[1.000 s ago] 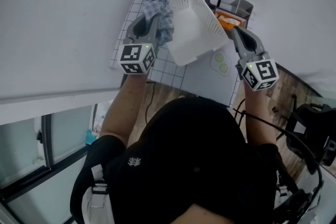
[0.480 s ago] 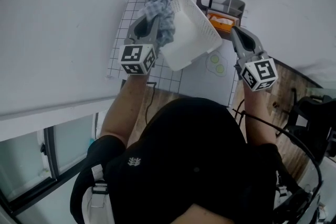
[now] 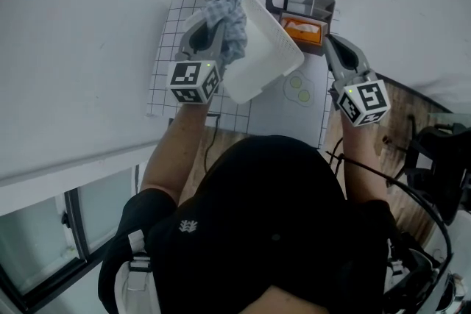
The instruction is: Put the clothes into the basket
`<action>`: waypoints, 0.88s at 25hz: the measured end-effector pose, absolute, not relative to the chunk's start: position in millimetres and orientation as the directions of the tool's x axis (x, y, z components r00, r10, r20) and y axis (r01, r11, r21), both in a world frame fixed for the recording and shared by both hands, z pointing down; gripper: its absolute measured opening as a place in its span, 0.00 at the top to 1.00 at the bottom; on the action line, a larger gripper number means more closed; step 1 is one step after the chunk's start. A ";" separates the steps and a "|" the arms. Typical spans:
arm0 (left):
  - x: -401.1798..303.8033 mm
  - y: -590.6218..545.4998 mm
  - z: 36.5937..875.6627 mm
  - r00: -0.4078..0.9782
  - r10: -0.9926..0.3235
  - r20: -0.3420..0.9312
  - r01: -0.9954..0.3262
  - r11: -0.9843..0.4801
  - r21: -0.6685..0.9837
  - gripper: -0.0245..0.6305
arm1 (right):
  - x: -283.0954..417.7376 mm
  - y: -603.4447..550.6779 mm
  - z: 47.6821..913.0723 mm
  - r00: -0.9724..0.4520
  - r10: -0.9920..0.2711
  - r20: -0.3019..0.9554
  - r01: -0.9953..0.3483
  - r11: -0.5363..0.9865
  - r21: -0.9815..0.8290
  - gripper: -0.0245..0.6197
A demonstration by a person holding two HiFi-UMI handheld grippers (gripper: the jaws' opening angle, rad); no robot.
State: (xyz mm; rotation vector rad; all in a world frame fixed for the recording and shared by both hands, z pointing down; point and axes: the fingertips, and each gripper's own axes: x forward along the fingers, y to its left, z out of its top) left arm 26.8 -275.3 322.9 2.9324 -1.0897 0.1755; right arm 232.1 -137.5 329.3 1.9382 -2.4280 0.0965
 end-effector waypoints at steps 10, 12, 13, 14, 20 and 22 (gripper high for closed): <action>39.7 -279.7 339.3 0.759 -0.638 0.132 -0.643 -0.766 -0.006 0.86 | 244.1 -143.9 336.9 -0.204 -0.977 0.071 -0.979 0.201 -0.037 0.96; 40.5 -281.2 343.4 0.758 -0.637 0.139 -0.643 -0.766 0.000 0.86 | 244.2 -145.7 339.3 -0.203 -0.976 0.074 -0.979 0.201 -0.039 0.96; 40.6 -281.5 345.4 0.758 -0.636 0.143 -0.643 -0.766 0.003 0.86 | 243.8 -146.1 340.4 -0.203 -0.976 0.076 -0.979 0.200 -0.041 0.96; 40.6 -281.6 347.3 0.759 -0.635 0.146 -0.642 -0.766 0.005 0.86 | 243.1 -146.4 341.6 -0.203 -0.976 0.078 -0.979 0.200 -0.044 0.96; 41.3 -285.6 364.3 0.759 -0.629 0.172 -0.641 -0.767 0.023 0.86 | 238.5 -153.4 356.8 -0.210 -0.972 0.103 -0.977 0.205 -0.062 0.96; 42.9 -286.2 370.6 0.759 -0.626 0.179 -0.640 -0.767 0.032 0.86 | 238.1 -155.0 362.5 -0.212 -0.971 0.110 -0.977 0.205 -0.064 0.96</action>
